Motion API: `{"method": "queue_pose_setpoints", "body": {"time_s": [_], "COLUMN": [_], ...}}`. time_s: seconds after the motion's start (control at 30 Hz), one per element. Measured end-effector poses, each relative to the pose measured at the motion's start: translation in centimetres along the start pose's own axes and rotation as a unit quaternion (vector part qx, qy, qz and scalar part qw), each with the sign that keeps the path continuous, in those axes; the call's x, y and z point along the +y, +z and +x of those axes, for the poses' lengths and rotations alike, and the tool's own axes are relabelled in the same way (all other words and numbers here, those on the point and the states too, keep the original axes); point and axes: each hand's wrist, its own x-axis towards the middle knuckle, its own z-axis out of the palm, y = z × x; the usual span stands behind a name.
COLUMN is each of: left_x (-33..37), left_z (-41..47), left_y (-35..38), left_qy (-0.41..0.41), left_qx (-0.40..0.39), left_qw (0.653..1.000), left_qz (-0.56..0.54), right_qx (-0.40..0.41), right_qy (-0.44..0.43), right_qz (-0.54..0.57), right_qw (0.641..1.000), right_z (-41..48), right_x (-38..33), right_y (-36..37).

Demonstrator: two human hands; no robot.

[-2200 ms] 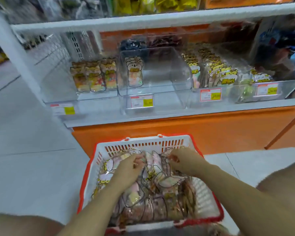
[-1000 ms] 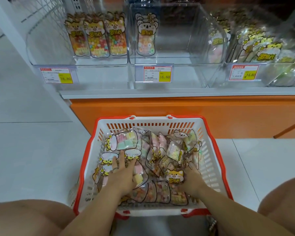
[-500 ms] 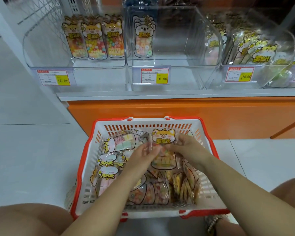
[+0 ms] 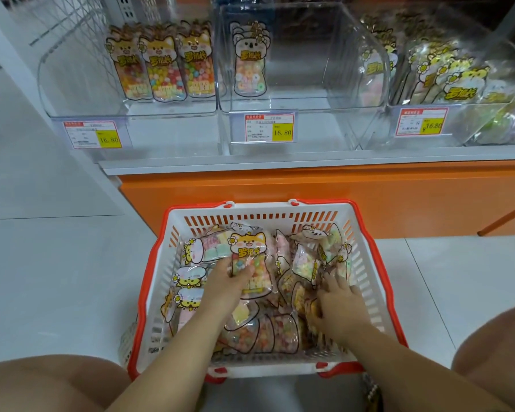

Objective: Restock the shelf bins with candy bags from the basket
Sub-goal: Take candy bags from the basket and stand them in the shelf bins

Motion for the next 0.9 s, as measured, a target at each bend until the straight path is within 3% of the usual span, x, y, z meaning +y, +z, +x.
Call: {"method": "queue_pose_setpoints", "body": {"time_s": [0.17,0.37,0.47,0.57,0.63,0.73,0.9], "left_x": [-0.1,0.0,-0.7,-2.5,-1.4,-1.2,1.0], "left_z": [-0.5,-0.8,-0.1,1.9,1.7,2.3,0.4], "left_y": [0.2,-0.4,-0.4,-0.1,0.0,0.2,1.0], "left_qy": [0.014,-0.010,-0.071,-0.116,-0.125,-0.141,-0.143], "left_qx": [-0.006,-0.020,-0.012,-0.009,-0.007,0.011,-0.005], "left_qw": [1.000,0.999,0.991,0.976,0.969,0.961,0.948], "left_qz": [0.017,-0.023,-0.112,-0.186,-0.212,-0.236,-0.285], "right_qx": [-0.047,-0.066,-0.022,0.083,0.155,0.218,0.182], "right_qy": [-0.073,-0.010,0.028,0.034,0.028,0.019,0.020], "right_qz": [-0.094,-0.017,0.072,0.175,0.299,0.485,0.681], "right_qw": [0.992,0.998,0.997,0.981,0.941,0.847,0.709], "right_z": [1.3,2.2,1.5,1.1,0.7,-0.7,-1.6], "right_x": [-1.0,0.0,0.5,0.9,1.2,1.0,-0.6], "right_y": [1.0,-0.9,-2.4,-5.6,-7.9,-10.5,-11.4]}}
